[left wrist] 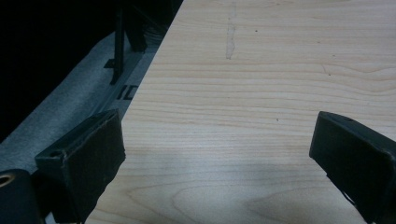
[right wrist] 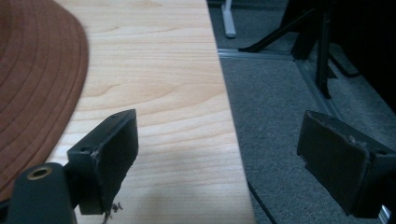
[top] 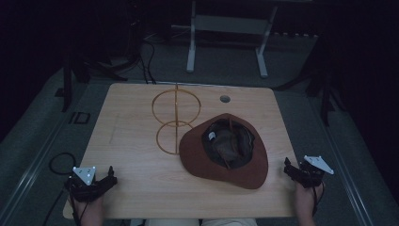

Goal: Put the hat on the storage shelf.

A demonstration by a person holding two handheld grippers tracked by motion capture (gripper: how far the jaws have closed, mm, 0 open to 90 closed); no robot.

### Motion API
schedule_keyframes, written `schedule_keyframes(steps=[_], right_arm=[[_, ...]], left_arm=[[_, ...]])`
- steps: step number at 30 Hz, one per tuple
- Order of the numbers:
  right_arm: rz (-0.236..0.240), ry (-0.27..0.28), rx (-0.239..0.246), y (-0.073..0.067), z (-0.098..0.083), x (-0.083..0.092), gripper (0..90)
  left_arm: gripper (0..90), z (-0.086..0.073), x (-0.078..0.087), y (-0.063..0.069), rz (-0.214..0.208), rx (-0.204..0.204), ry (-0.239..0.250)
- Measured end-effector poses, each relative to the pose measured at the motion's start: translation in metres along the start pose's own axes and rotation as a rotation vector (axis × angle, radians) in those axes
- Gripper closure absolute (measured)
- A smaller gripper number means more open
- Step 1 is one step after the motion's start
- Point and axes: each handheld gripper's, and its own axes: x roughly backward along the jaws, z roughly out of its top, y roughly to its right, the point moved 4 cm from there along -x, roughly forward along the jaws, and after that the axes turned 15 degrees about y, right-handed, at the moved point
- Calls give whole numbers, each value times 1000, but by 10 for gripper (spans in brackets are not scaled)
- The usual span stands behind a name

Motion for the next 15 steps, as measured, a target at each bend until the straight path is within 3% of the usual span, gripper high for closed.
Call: schedule_keyframes(steps=[4,6,8,10,15], right_arm=[[-3,-1,-1,-1,0,0,124],[9,-3,-1,-2,0,0,124],[9,-19,12,-4,-1,0,122],[44,-51,9,-6,-2,-1,110],[93,-61,12,-14,10,8,105]], left_arm=[[33,0,0,0,-12,14,1],[29,2,1,0,-21,47,12],[25,1,1,0,-21,36,2],[22,1,0,0,-14,25,-8],[22,4,2,2,-73,101,10]])
